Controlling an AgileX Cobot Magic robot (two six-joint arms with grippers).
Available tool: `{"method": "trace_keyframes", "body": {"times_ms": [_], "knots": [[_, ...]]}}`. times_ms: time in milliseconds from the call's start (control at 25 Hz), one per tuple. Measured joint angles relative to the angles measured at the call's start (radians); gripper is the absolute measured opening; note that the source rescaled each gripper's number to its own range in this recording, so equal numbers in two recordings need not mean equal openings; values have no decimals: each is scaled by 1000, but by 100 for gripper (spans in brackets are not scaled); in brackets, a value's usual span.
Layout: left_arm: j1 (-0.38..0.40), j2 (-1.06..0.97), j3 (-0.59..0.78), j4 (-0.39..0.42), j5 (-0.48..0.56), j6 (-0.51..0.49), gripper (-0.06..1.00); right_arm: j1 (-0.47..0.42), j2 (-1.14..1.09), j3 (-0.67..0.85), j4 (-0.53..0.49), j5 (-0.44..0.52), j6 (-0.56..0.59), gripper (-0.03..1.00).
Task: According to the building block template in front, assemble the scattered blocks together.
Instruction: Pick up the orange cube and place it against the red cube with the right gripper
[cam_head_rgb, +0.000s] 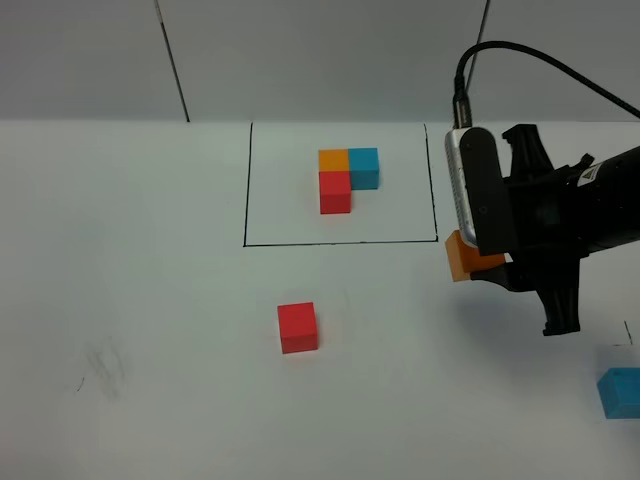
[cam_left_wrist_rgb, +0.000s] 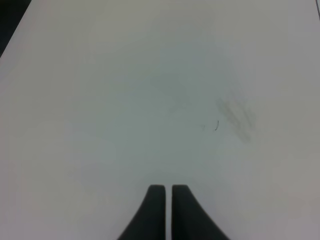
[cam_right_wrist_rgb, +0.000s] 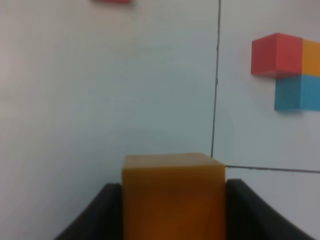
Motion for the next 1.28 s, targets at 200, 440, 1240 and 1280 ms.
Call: {"method": "trace_keyframes", "body": {"times_ms": [200,440,1240,1280], "knots": [[0,0,0,0,0,0,0,0,54,0,34,-52,-249,48],[0,0,0,0,0,0,0,11,108,-1,42,-168,-399,48],[0,0,0,2,0,0,0,99,191,-206,48,-182,-80,48],[0,0,0,2,0,0,0,99,192,-215,51,-162,-73,48]]}}
